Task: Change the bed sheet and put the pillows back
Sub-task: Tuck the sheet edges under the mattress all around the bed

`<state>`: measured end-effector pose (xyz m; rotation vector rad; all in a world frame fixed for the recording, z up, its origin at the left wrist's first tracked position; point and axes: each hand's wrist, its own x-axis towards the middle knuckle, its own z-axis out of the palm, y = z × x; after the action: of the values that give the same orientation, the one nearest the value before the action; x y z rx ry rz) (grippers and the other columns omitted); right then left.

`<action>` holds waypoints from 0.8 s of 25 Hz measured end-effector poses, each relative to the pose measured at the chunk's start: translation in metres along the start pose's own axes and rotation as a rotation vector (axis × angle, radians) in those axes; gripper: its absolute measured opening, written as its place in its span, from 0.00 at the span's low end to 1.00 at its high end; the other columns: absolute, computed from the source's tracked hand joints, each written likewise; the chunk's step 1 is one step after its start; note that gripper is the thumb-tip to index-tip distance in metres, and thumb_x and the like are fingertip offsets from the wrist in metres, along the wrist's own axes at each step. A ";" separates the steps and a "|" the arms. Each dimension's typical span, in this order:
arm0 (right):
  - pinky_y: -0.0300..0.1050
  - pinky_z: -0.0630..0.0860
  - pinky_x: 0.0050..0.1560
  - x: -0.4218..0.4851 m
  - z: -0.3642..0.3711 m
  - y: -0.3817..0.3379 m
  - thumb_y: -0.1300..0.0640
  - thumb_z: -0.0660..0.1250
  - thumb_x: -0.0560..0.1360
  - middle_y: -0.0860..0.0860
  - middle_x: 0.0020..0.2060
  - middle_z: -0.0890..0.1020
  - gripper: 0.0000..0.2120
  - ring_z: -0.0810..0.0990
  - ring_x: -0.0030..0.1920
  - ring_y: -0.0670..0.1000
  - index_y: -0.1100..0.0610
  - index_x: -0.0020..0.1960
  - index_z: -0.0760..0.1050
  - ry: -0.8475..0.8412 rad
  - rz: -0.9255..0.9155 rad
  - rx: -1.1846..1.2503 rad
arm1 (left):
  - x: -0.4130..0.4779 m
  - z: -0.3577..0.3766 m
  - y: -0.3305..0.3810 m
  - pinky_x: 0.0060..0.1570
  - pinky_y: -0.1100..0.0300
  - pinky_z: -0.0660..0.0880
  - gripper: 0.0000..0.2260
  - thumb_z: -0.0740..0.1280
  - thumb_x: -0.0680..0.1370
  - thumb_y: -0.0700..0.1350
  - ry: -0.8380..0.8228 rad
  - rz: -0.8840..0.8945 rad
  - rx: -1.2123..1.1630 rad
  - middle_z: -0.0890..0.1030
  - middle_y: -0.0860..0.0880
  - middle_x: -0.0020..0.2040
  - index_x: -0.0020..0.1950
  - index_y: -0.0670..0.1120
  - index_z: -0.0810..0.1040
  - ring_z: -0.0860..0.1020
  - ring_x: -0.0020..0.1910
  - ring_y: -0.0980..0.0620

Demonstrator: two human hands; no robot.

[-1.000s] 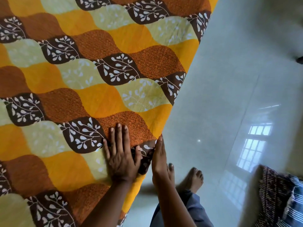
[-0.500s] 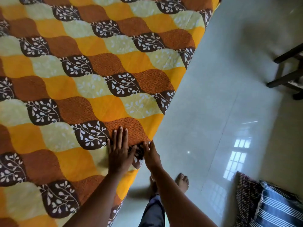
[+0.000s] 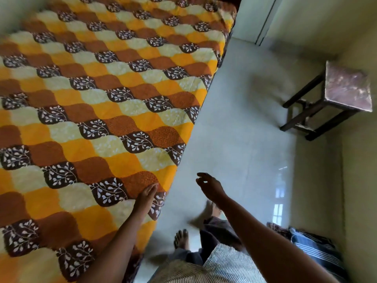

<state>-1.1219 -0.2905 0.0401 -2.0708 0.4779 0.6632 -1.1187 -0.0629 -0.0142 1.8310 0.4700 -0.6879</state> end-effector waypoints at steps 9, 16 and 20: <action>0.42 0.71 0.51 0.085 -0.157 0.002 0.54 0.60 0.79 0.49 0.48 0.76 0.14 0.75 0.50 0.48 0.55 0.64 0.73 0.076 -0.003 0.200 | 0.071 0.070 0.146 0.45 0.63 0.73 0.21 0.66 0.75 0.50 -0.060 0.039 0.028 0.80 0.47 0.52 0.65 0.42 0.73 0.79 0.46 0.56; 0.42 0.72 0.54 0.172 -0.257 -0.031 0.50 0.60 0.79 0.48 0.52 0.76 0.16 0.75 0.54 0.49 0.54 0.65 0.73 0.082 -0.080 0.314 | 0.133 0.114 0.267 0.63 0.60 0.63 0.17 0.56 0.82 0.45 0.107 0.136 0.089 0.68 0.44 0.71 0.70 0.42 0.67 0.66 0.69 0.46; 0.40 0.71 0.54 0.219 -0.283 -0.066 0.50 0.60 0.79 0.49 0.57 0.78 0.17 0.74 0.53 0.47 0.55 0.66 0.73 0.089 -0.132 0.308 | 0.181 0.122 0.306 0.64 0.58 0.63 0.20 0.58 0.81 0.46 0.108 0.139 -0.029 0.65 0.46 0.73 0.73 0.44 0.63 0.65 0.71 0.47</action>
<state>-0.8352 -0.5120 0.0789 -1.8261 0.4585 0.3930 -0.8228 -0.2846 0.0528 1.8607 0.4159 -0.4872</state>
